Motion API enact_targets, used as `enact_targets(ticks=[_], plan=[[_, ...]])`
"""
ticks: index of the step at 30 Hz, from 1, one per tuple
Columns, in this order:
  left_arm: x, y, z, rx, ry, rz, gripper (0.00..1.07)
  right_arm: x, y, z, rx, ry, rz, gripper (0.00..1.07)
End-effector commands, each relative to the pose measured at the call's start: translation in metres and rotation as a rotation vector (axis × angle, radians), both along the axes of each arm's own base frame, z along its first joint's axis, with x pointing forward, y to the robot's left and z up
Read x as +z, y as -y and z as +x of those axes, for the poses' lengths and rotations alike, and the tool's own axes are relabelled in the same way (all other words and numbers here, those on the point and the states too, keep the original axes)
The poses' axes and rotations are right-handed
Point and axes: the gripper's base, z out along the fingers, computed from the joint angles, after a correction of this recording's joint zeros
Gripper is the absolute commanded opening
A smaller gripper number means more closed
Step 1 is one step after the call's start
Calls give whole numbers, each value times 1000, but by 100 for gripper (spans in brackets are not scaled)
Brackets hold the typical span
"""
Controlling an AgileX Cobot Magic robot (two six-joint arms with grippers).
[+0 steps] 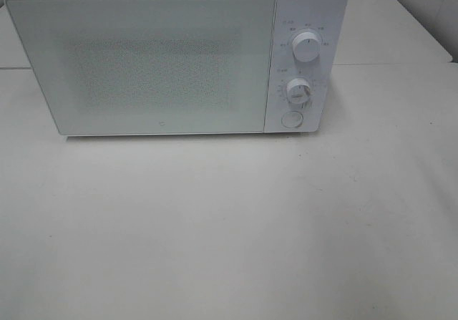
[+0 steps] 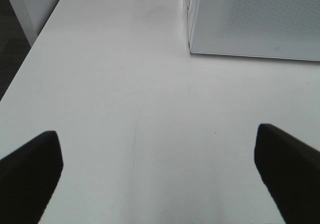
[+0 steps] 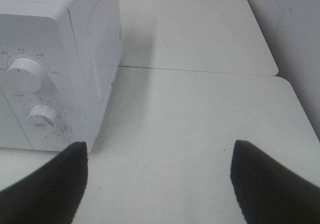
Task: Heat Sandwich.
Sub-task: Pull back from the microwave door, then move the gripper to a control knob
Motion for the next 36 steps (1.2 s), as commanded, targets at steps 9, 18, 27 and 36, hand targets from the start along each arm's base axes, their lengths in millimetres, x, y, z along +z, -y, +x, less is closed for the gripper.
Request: enact_targets(ticks=[9,18,27,36], plan=[[-1,1,-3,-1,31,-4,100,-17,-1,36,-2,47,14,76],[-1,1,-3,-1,31,-4,100,-30,-14,53,61,114,16,76],[-1,1,-3,-2,31,-3,100,-63,-40,45,94,174,78,76],[-1,1,-3,-2,31,-2,100,-82,-63,35,88,202,30,76]])
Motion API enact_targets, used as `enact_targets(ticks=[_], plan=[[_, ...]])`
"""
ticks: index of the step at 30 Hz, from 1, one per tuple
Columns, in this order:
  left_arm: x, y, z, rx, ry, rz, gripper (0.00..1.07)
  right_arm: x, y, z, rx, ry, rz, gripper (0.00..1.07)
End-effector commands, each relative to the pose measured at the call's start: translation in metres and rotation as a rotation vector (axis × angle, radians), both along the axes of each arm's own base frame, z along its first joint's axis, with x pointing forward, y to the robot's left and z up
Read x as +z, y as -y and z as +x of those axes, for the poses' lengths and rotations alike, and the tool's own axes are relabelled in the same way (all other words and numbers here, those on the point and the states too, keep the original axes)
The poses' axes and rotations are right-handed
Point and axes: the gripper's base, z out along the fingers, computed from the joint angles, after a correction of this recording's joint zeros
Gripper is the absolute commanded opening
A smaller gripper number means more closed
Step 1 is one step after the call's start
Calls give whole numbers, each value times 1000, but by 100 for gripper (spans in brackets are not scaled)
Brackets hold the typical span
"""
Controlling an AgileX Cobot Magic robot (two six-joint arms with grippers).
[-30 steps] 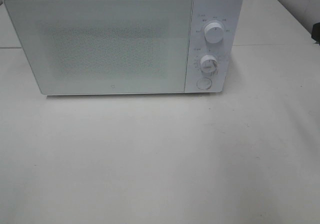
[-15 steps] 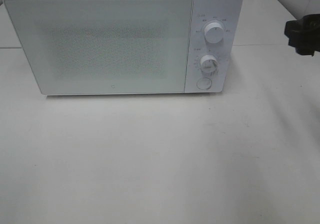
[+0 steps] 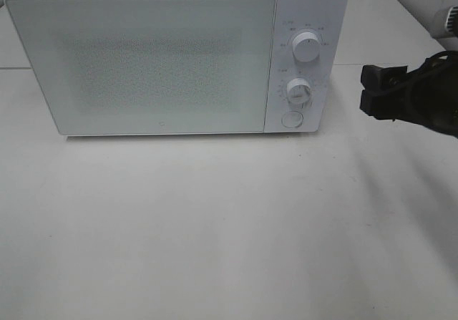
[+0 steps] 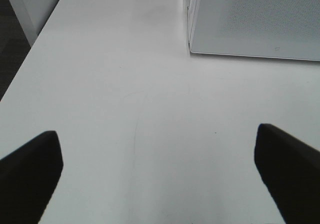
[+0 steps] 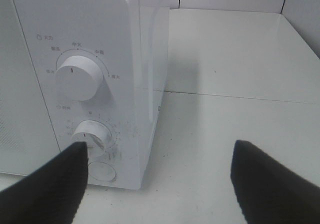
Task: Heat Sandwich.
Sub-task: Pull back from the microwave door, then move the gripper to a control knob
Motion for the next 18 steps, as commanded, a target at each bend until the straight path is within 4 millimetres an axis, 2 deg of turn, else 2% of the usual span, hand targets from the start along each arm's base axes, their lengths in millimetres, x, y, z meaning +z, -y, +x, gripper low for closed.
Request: enact_targets(ticks=[1,7,18], plan=[[-1,1,-3,-2,31,-2,100,-5,-10,-5,-25,39,-4,76],[-1,1,-3,-2,29,-2,100,-16,-29,-8,-37,43,-15,76],[-1,1,-2,-2,24,-3,100,-39,-50,-14,-136,29,-38,76]])
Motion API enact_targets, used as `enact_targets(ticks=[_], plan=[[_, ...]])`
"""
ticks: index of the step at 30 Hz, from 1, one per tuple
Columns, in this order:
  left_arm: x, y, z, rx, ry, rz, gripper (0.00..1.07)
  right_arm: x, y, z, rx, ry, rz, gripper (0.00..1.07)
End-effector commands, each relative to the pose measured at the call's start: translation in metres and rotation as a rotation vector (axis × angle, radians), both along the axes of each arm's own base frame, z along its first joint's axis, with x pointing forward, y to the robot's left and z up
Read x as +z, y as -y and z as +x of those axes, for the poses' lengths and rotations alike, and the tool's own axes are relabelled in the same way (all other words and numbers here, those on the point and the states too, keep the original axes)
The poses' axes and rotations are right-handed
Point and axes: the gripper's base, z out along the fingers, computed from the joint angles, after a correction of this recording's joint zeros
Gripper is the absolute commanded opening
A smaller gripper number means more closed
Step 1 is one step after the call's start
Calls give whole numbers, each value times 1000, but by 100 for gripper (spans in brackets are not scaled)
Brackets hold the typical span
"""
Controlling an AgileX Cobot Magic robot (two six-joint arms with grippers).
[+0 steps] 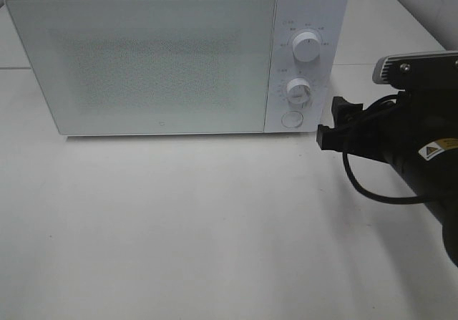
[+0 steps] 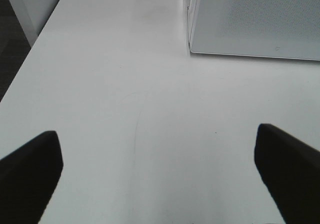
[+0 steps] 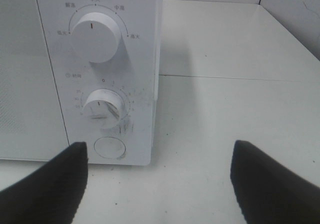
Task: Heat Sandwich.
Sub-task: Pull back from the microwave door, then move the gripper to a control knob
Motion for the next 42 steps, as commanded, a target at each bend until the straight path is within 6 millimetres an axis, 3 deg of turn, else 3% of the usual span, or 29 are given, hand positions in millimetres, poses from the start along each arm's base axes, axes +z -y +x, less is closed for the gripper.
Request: enact_targets(ticks=[1,15,27,31,42], plan=[[-1,1,-2,-1,24,-5,100,-3,-7,0,-29,11,-9,76],[-1,1,-2,-1,24,-5,100,-17,-38,11,15,2,-31,76],[-1,1,-2,-1,24,-5,100,-8,-50,23,11,47,-10,76],[-1,1,-2,-1,24,-5,100,-26,-54,37,-9,5,-35,76],[-1,1,-2,-1,24,-5,100,-36,-57,61,-10,-9,-18,76]])
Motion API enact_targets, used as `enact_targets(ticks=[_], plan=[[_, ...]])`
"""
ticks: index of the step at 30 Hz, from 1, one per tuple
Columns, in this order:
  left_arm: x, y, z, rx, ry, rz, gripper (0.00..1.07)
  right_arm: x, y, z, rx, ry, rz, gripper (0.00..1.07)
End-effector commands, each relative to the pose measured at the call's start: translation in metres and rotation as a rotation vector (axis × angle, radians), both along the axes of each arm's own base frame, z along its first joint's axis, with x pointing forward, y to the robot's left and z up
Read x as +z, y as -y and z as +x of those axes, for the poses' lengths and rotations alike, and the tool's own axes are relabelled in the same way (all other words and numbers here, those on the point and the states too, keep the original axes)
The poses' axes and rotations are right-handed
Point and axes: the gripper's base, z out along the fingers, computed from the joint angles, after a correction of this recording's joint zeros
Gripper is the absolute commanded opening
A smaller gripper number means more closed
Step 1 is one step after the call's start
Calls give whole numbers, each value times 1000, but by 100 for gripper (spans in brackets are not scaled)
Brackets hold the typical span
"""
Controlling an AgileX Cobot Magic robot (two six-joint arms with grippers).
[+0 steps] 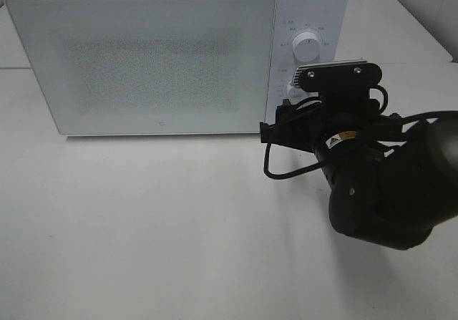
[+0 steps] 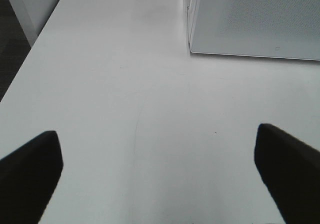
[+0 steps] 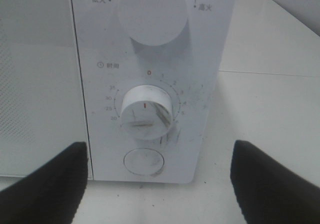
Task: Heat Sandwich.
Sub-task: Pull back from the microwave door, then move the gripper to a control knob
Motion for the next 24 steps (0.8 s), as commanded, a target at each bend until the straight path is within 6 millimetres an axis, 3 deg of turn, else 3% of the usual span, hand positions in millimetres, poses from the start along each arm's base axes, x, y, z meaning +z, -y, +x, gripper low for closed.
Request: enact_targets(ticks=[1,24], plan=[[-1,1,-2,-1,24,-5,100,-1,-3,9,12,0,17,76],[-1,1,-2,-1,24,-5,100,-8,-3,60,3,-1,40,76]])
